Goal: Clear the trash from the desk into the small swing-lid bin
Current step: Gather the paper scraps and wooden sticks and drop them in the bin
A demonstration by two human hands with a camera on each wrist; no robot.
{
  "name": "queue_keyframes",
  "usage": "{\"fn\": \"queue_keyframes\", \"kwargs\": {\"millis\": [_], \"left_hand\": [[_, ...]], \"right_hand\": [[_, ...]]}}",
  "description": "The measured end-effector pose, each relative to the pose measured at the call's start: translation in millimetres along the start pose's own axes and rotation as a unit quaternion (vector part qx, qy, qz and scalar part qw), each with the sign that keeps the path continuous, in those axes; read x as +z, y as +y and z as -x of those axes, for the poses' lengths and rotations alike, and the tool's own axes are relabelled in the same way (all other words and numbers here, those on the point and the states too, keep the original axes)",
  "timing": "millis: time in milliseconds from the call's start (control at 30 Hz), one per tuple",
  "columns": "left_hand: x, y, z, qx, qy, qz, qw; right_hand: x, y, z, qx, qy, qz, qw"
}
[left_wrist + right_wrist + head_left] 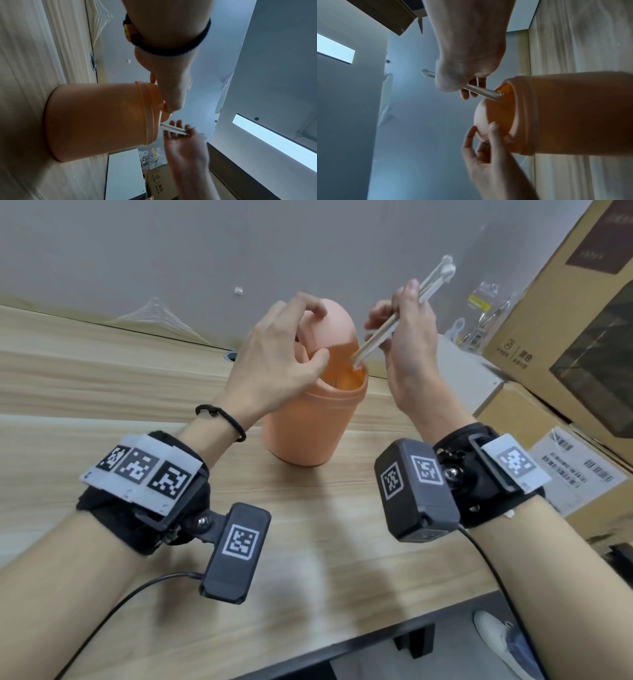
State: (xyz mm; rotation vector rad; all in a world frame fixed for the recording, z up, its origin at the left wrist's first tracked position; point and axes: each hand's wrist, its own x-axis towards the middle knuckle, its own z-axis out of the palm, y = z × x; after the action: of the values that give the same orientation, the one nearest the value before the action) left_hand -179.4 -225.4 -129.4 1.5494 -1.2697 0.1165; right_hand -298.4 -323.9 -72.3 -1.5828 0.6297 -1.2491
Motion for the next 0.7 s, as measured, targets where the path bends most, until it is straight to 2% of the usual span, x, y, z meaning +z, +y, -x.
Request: {"fn": "queue_keyframes", "kwargs": {"millis": [100, 167, 233, 467, 633, 700], "left_hand": [[-0.5, -0.9, -0.7, 0.000, -0.010, -0.006, 1.000], [-0.6, -0.6, -0.9, 0.004, -0.014, -0.010, 1.000], [0.1, -0.4, -1.4, 0.005, -0.014, -0.010, 1.000], [2.3, -0.9, -3.1, 0.009, -0.023, -0.028, 0.999], [2.9, -1.0, -2.9, 0.010, -0.026, -0.032, 0.999], [2.8, -0.9, -2.3, 0.013, -0.023, -0.039, 0.999]], "right_hand": [[-4.1, 18.7, 6.4, -0.037, -0.009, 0.148, 0.988], [-6.7, 28.9, 8.1, -0.073, -0.050, 0.226, 0.970], [-10.0, 38.3, 8.1, -0.078, -0.093, 0.268, 0.956], [-19.6, 59.5, 11.2, -0.075, -0.124, 0.293, 0.945], [-23.2, 48.7, 12.8, -0.005, -0.145, 0.254, 0.956], [-26.0, 44.4, 13.4, -0.039, -0.133, 0.248, 0.959]]}}
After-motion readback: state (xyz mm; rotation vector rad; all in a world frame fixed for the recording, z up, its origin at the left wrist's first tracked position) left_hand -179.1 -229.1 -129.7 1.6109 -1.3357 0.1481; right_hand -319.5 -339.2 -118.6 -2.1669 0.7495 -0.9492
